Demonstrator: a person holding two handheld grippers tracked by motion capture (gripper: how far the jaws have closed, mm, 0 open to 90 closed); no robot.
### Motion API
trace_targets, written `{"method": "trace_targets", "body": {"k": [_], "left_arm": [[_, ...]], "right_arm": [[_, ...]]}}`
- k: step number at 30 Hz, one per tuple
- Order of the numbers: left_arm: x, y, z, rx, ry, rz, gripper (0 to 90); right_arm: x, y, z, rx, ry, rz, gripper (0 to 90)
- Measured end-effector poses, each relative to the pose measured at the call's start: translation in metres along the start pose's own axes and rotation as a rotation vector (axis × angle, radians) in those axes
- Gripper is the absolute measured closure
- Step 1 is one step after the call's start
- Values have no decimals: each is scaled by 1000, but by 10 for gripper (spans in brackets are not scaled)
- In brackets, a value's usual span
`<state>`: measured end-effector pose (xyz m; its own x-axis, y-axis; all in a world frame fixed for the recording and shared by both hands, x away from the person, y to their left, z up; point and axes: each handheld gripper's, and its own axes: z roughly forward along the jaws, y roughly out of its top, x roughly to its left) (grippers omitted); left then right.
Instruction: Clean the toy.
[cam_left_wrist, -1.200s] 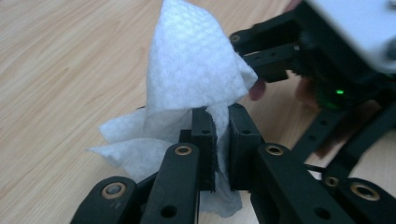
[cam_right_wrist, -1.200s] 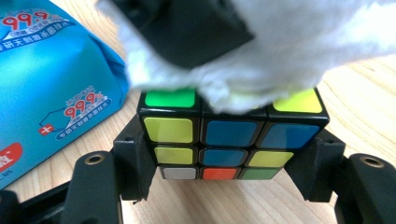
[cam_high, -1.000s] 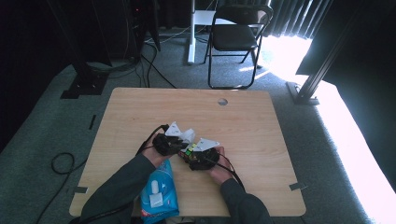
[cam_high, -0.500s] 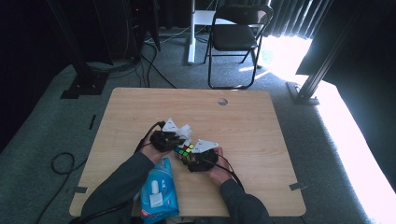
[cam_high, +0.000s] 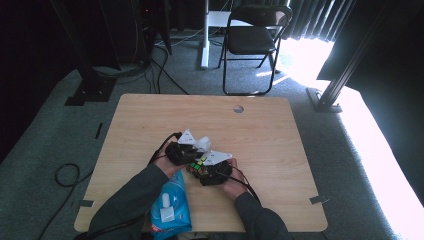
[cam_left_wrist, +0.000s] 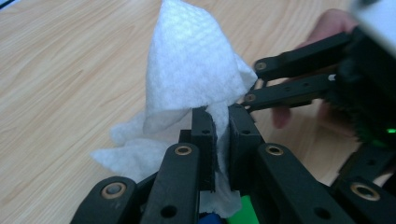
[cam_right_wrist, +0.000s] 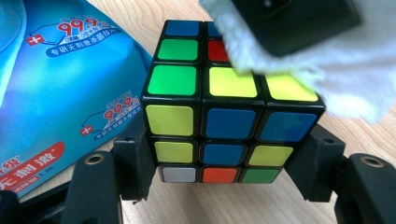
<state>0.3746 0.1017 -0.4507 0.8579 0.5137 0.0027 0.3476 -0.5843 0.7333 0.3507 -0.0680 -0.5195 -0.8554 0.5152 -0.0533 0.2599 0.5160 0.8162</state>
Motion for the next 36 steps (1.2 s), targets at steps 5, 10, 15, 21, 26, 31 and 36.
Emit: {"method": "trace_targets", "body": {"k": [5, 10, 15, 21, 26, 31, 36], "left_arm": [[-6, 2, 0, -2, -20, 14, 839], [-15, 3, -2, 0, -39, 41, 838], [-19, -1, -7, -6, -54, 47, 837], [-15, -5, -12, -3, -55, 45, 837], [-11, -8, -16, -6, -37, 36, 837], [-5, -10, -18, -1, -13, 31, 837], [4, -12, -20, 0, 9, 7, 837]], "right_arm": [[-1, -1, -1, -1, 0, 6, 341], [-4, -1, -3, -9, -10, 20, 341], [-8, -1, -5, -18, -28, 27, 341], [-8, -1, -6, -16, -35, 27, 342], [-9, -1, -7, -17, -45, 27, 342], [-10, -1, -9, -23, -46, 30, 342], [-8, -1, -9, -26, -32, 22, 342]]}}
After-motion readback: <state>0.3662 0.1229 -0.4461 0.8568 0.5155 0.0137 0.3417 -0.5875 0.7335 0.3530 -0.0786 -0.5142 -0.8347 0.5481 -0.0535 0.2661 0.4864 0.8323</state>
